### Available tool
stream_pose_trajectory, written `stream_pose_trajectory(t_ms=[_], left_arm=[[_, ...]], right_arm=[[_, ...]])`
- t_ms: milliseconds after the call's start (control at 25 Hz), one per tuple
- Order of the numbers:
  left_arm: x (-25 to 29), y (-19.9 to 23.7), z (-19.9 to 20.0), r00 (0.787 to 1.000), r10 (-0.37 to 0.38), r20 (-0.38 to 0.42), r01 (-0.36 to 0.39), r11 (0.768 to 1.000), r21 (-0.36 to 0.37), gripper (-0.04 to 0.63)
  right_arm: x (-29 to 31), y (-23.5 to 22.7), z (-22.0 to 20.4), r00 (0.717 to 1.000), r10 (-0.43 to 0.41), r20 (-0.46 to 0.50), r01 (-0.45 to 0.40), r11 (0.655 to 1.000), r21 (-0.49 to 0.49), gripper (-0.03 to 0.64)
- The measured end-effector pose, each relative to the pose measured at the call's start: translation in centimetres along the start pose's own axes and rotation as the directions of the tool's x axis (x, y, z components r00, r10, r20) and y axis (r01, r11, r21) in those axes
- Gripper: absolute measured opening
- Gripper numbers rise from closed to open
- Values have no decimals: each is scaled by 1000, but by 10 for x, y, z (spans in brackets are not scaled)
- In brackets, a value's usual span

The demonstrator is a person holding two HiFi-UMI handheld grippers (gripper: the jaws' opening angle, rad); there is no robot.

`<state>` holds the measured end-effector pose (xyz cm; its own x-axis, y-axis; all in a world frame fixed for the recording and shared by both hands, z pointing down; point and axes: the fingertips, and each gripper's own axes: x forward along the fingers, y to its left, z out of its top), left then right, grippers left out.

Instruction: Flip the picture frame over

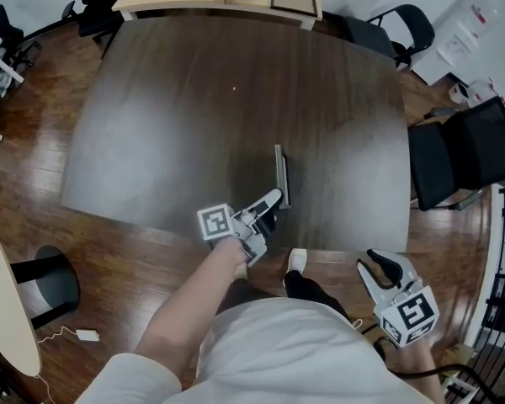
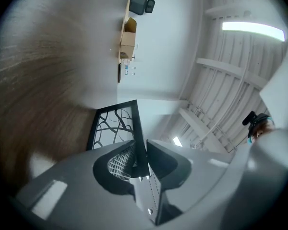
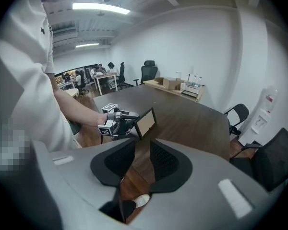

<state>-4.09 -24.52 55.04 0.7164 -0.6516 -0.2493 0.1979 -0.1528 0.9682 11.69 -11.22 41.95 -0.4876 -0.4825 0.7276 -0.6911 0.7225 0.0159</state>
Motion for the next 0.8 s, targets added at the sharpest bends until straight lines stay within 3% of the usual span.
stream_pose_trajectory(t_ms=[600,800], left_arm=[[-28,31,24,988,124,-87,-120,992,50,26],[-25,45,34,973,194,-122,-180,976,120,20]], right_arm=[[4,28,5,999,-35,-17,36,998,47,101],[0,37,-1,998,-61,-30,63,995,76,101]])
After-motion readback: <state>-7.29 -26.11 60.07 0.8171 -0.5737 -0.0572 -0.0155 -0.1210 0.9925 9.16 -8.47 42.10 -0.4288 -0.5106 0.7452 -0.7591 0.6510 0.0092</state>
